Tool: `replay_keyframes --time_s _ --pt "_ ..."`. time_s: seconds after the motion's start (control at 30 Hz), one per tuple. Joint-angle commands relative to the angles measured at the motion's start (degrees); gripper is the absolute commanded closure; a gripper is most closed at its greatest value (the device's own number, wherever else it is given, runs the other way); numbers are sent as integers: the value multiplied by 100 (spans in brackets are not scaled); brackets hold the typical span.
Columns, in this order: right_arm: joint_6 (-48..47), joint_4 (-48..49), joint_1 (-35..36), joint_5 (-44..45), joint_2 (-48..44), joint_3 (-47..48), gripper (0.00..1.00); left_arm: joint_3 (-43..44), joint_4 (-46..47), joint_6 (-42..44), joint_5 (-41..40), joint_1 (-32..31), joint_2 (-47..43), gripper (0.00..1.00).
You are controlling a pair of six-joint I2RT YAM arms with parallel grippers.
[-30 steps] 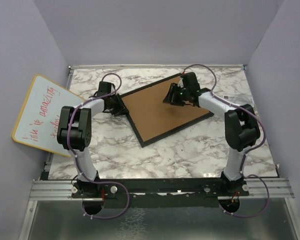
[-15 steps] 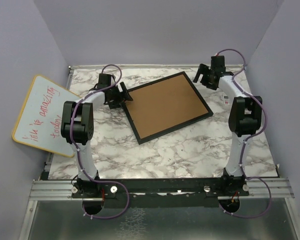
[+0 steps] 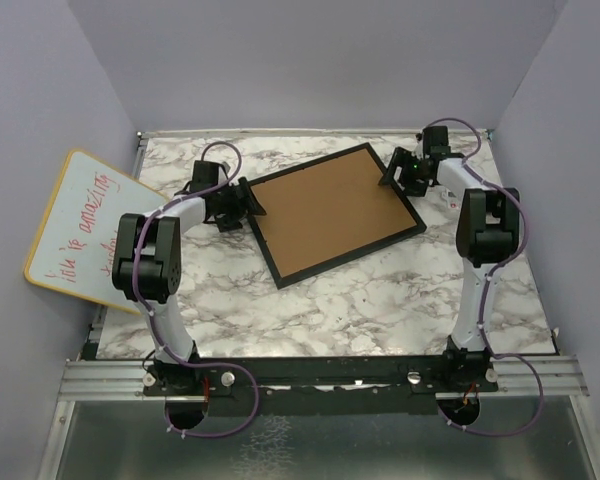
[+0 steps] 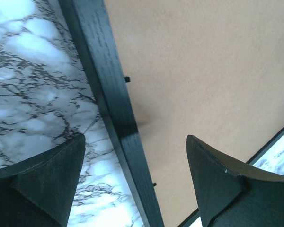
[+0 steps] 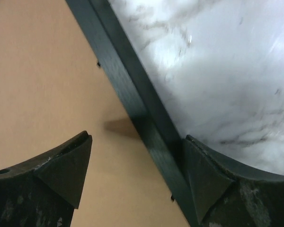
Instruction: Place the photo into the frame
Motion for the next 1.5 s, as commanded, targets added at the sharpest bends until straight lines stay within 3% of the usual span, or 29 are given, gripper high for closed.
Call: replay_keyframes --time_s 0.0,0.13,0.33,0.63,0.87,1.13,1.27,1.37,1.47 --pt "-30 -136 -29 -872 -487 -554 22 -125 -46 -101 454 -126 11 15" --pt "200 229 -29 -1215 -1252 -1622 31 332 -21 -114 548 -264 290 21" --pt "590 919 110 -1930 -2560 -3372 32 937 -31 -158 603 -624 761 23" --pt "1400 1898 1429 -1990 -3641 -5244 33 2172 -19 -179 540 -1091 1851 23" --pt "1289 1542 1691 -2079 -4084 -5191 30 3156 131 -259 476 -1480 2580 21" --pt "1327 -835 1699 424 -5953 -4985 24 3834 -877 833 -554 -1344 2057 6" --pt "1293 -626 1689 1433 -6906 -5014 19 3736 -1007 1113 -873 -1177 1359 1" --pt "1038 71 1692 1704 -6575 -4632 16 3446 -1011 1054 -1131 -1053 854 1" --pt "761 320 1687 1073 -5520 -3688 18 2921 -1045 902 -1498 -933 322 1"
